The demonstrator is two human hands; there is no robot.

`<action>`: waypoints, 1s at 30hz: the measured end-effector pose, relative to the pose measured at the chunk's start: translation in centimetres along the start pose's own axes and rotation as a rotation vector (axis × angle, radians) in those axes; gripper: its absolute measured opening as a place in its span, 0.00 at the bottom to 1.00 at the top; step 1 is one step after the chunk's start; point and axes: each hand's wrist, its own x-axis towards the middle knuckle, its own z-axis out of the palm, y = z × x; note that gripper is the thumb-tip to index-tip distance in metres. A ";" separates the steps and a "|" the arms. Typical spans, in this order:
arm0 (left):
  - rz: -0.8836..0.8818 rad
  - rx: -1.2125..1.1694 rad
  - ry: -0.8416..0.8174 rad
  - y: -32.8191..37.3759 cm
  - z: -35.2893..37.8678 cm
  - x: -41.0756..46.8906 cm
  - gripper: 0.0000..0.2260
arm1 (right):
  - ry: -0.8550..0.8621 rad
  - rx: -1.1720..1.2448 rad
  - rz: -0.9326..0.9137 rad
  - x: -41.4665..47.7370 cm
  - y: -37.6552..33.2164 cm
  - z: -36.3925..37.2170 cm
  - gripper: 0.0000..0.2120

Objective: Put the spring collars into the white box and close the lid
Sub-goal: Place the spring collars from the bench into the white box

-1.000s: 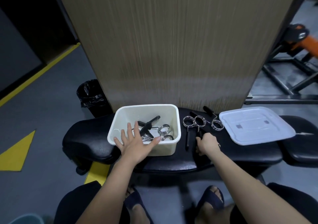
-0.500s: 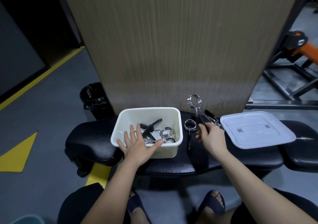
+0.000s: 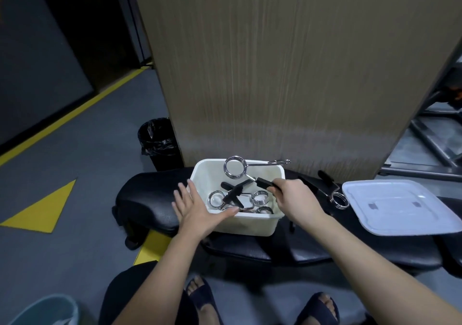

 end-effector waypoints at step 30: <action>-0.097 0.053 -0.138 0.4 -0.2 0.7 0.72 | -0.212 0.056 0.236 4.2 -2.5 7.8 0.11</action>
